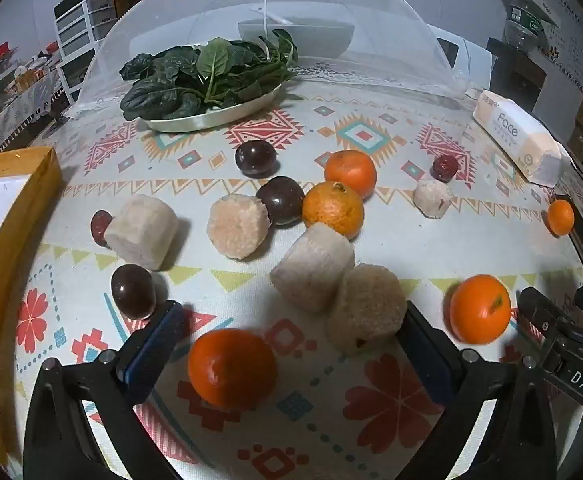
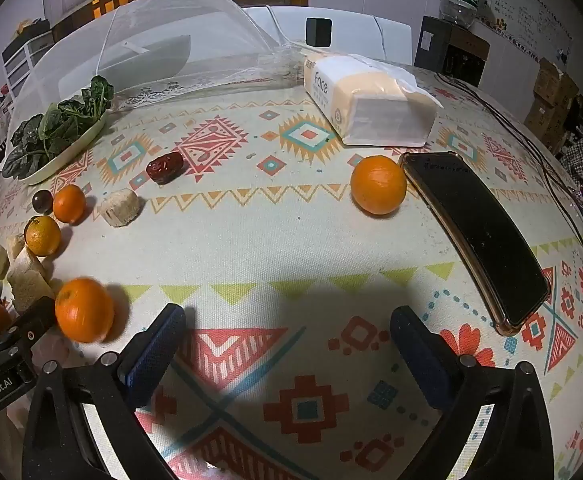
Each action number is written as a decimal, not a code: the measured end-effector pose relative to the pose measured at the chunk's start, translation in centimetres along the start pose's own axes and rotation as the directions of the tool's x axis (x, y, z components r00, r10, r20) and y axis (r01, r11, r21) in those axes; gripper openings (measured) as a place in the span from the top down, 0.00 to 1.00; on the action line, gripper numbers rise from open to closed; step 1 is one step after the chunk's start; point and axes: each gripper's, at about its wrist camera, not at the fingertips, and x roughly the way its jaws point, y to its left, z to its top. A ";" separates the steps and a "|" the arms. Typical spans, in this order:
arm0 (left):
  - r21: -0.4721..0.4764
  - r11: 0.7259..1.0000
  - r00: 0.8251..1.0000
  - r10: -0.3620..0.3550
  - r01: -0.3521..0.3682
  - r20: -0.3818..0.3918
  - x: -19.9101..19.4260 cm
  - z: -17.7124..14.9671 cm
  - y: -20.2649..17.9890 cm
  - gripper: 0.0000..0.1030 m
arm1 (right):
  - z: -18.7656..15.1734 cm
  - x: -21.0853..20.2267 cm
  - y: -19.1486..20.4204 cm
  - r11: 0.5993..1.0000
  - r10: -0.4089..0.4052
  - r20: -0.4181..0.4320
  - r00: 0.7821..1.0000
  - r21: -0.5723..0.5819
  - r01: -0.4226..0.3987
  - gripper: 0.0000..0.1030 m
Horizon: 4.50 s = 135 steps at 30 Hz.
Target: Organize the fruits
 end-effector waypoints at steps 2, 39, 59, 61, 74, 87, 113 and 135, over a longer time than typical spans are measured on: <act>0.000 1.000 1.000 0.000 0.000 0.000 0.0 0.0 0.0 0.00 | 0.0 0.0 0.0 1.000 0.000 0.001 1.000 0.000 0.000 0.00; 0.003 1.000 1.000 0.000 0.000 0.001 -0.2 -0.3 0.4 0.00 | 0.0 0.0 -0.1 1.000 0.000 0.000 1.000 0.000 0.000 0.00; 0.003 1.000 1.000 0.000 0.000 0.001 -0.2 -0.3 0.4 0.00 | 0.0 -0.1 -0.1 1.000 0.000 0.001 1.000 0.000 0.000 0.00; 0.003 1.000 1.000 0.000 0.000 0.001 -0.2 -0.3 0.4 0.00 | 0.0 0.0 -0.1 1.000 0.000 0.001 1.000 0.000 0.000 0.00; -0.015 1.000 1.000 0.011 -0.011 0.001 -0.2 -0.2 0.4 0.00 | 0.0 0.0 0.0 1.000 0.000 0.000 1.000 0.000 0.000 0.00; 0.149 0.982 0.992 -0.111 0.118 -0.056 -1.2 -1.4 0.4 0.03 | 0.0 -0.3 0.4 1.000 -0.005 -0.106 0.994 0.017 0.007 0.00; -0.034 0.998 0.926 0.055 -0.046 0.373 -15.7 -5.0 9.8 0.09 | -2.3 -9.2 4.2 0.999 0.047 0.266 0.963 0.003 -0.050 0.00; -0.009 0.999 0.956 0.048 -0.047 0.289 -12.2 -4.7 9.1 0.09 | -2.1 -5.7 6.5 0.983 0.180 0.147 0.973 -0.058 -0.173 0.05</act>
